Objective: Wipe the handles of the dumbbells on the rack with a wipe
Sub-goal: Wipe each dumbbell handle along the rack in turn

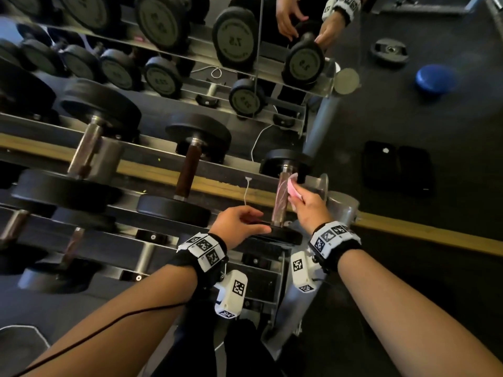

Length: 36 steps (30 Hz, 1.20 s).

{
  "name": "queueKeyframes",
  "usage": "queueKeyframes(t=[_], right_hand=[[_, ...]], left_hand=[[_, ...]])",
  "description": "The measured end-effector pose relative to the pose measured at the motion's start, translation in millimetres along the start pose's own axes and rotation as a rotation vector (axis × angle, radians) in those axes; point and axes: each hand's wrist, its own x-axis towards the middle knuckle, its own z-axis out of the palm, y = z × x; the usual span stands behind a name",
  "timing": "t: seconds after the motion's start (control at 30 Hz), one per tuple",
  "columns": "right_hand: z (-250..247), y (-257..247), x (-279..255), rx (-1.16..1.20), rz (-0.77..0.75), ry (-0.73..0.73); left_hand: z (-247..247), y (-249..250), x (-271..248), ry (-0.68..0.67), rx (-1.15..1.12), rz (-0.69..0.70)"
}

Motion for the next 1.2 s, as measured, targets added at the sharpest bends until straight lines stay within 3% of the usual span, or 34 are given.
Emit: queueKeyframes(t=[0.17, 0.33, 0.4, 0.53, 0.6, 0.73, 0.83, 1.0, 1.07, 1.13, 1.2], right_hand=[[-2, -7, -29, 0.253, 0.054, -0.099], [-13, 3, -48, -0.027, 0.028, -0.206], [-22, -2, -47, 0.022, 0.01, -0.225], [-33, -9, -32, 0.105, -0.035, 0.035], [-31, -9, -20, 0.045, -0.054, 0.09], [-10, -8, -7, -0.097, -0.061, -0.038], [-3, 0, -21, -0.071, -0.09, -0.053], [-20, 15, -41, -0.381, -0.115, -0.228], [-30, 6, -36, -0.356, -0.073, -0.268], [-38, -7, -30, -0.177, -0.028, -0.146], [-42, -16, -17, -0.136, -0.07, 0.123]], left_hand=[[1, -3, -1, -0.004, -0.018, -0.005], [2, -3, 0, -0.015, -0.046, 0.004], [2, -3, 0, -0.015, -0.051, 0.006], [3, -4, -1, -0.027, -0.077, 0.004], [3, -4, -2, -0.028, -0.088, 0.004], [3, -3, -4, -0.026, -0.091, 0.005], [3, -4, -4, -0.025, -0.094, 0.002], [3, -5, -1, -0.022, -0.084, 0.001], [3, -5, -2, -0.024, -0.084, 0.0], [3, -5, -2, -0.02, -0.095, -0.003], [3, -4, -3, -0.021, -0.104, -0.004]])
